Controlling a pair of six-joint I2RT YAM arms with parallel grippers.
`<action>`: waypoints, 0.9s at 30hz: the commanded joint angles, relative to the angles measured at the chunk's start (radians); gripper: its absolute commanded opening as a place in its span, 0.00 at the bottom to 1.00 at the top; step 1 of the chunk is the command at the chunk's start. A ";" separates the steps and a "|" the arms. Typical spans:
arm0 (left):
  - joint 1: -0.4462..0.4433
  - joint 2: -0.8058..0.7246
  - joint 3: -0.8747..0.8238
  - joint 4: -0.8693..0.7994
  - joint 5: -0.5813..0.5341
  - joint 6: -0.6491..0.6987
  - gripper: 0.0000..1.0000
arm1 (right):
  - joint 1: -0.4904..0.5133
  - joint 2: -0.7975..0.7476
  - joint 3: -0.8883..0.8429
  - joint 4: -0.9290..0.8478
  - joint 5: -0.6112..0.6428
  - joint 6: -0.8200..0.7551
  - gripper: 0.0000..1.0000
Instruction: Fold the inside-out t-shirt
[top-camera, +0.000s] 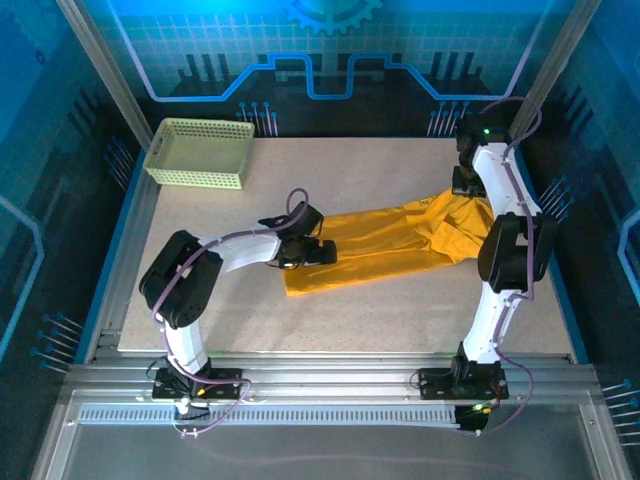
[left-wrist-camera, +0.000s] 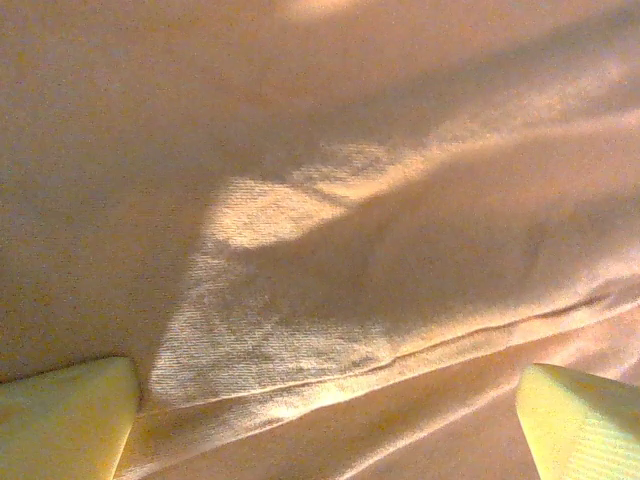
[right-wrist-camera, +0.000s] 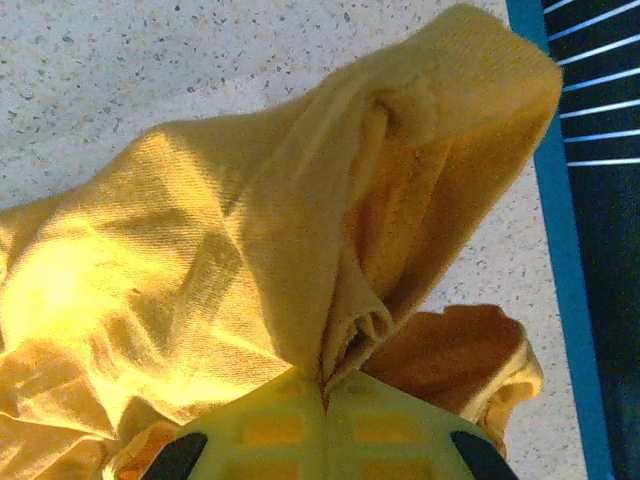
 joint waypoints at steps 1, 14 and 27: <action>0.021 -0.075 -0.015 -0.027 -0.017 -0.006 0.99 | 0.032 0.038 0.065 -0.084 0.073 -0.035 0.00; 0.161 -0.108 -0.073 -0.053 -0.060 0.001 0.85 | 0.112 0.105 0.178 -0.133 0.110 -0.075 0.00; 0.050 -0.031 -0.077 -0.004 -0.021 -0.059 0.55 | 0.226 0.091 0.172 -0.133 -0.119 -0.058 0.00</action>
